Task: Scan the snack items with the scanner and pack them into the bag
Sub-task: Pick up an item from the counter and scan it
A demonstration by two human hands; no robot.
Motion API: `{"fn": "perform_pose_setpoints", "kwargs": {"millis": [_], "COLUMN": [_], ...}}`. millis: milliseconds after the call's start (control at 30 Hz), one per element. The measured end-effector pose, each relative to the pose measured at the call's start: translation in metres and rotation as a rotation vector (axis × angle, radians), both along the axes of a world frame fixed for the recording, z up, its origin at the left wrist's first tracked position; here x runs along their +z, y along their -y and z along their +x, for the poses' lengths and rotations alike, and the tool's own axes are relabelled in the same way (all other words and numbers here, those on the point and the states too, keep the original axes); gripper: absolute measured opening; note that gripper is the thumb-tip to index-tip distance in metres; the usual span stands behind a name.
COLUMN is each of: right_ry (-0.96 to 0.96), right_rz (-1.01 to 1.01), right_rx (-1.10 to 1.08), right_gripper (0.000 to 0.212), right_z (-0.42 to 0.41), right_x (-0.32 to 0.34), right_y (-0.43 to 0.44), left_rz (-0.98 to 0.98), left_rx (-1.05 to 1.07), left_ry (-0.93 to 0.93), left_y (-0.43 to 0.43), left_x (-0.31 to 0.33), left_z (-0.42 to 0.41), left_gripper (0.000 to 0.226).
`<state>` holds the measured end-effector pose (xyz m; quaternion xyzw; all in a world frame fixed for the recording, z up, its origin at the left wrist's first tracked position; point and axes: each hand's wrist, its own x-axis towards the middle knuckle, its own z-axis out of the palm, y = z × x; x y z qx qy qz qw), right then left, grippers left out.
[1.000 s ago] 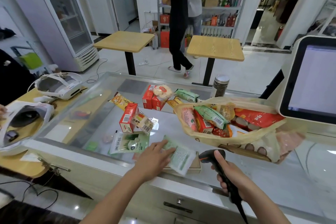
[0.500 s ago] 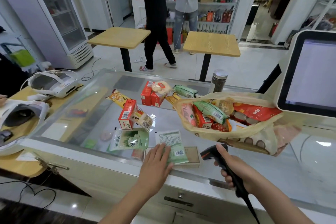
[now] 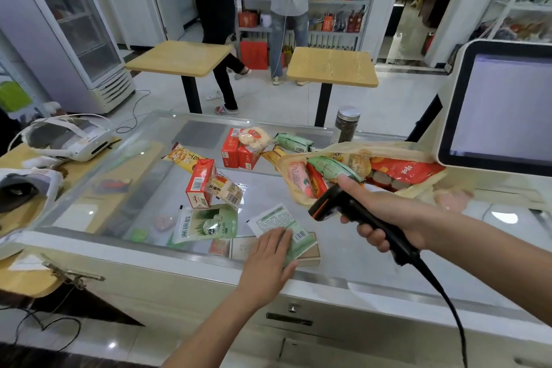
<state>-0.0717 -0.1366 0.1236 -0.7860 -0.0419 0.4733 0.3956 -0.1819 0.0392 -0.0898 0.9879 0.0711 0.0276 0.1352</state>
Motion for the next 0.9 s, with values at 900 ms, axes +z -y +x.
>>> {"fn": "perform_pose_setpoints", "kwargs": {"millis": [900], "right_ry": [0.074], "right_rz": [0.057], "right_rx": [-0.074], "right_gripper": [0.060], "right_z": [0.009], "right_x": [-0.122], "right_y": [0.009], "left_rz": [0.315], "left_rx": [-0.133], "left_ry": [0.613], "left_y": [-0.024], "left_x": [0.014], "left_z": [-0.002], "left_gripper": [0.042]}}
